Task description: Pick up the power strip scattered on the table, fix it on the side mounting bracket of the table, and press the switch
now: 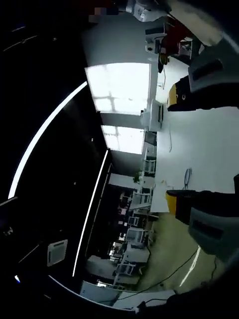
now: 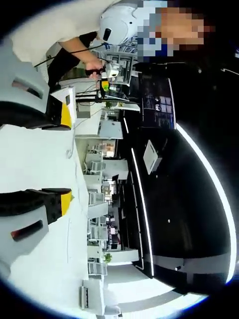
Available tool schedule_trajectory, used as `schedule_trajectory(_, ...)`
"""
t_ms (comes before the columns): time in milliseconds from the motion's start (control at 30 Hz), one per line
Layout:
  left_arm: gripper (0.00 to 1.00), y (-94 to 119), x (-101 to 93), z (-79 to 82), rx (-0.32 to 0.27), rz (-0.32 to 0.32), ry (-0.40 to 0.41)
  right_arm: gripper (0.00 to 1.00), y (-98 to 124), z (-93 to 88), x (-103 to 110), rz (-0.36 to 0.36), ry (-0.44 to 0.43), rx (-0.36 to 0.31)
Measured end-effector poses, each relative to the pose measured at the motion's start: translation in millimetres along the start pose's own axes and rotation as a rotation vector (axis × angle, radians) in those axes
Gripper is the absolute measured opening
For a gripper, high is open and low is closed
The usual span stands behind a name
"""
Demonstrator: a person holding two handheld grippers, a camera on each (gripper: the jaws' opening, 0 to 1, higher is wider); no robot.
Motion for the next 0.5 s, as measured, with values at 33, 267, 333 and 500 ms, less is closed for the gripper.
schedule_trajectory(33, 0.67, 1, -2.4, -0.4, 0.000, -0.007, -0.005, 0.42, 1, 0.0, -1, -0.004, 0.003, 0.000)
schedule_trajectory(267, 0.68, 1, -17.4, -2.8, -0.003, -0.008, -0.053, 0.42, 7, -1.7, -7, -0.029, 0.000, 0.003)
schedule_trajectory(333, 0.68, -1, -20.0, -5.6, -0.006, -0.004, -0.073, 0.42, 11, -7.6, -13, -0.054, 0.000, 0.035)
schedule_trajectory(500, 0.68, -8, -19.6, -25.1, 0.019, 0.026, -0.108, 0.43, 20, -18.5, -24, -0.088, 0.009, 0.074)
Point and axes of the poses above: the point that each gripper's makers call its tool centre point, and the gripper's own axes: y roughly backward along the fingers, x roughly to its left, z roughly out of its top, the point moved 3 cm from there along y, roughly backward along the fingers, and after that the axes turned 3 degrees about y, right-handed, at the moved point
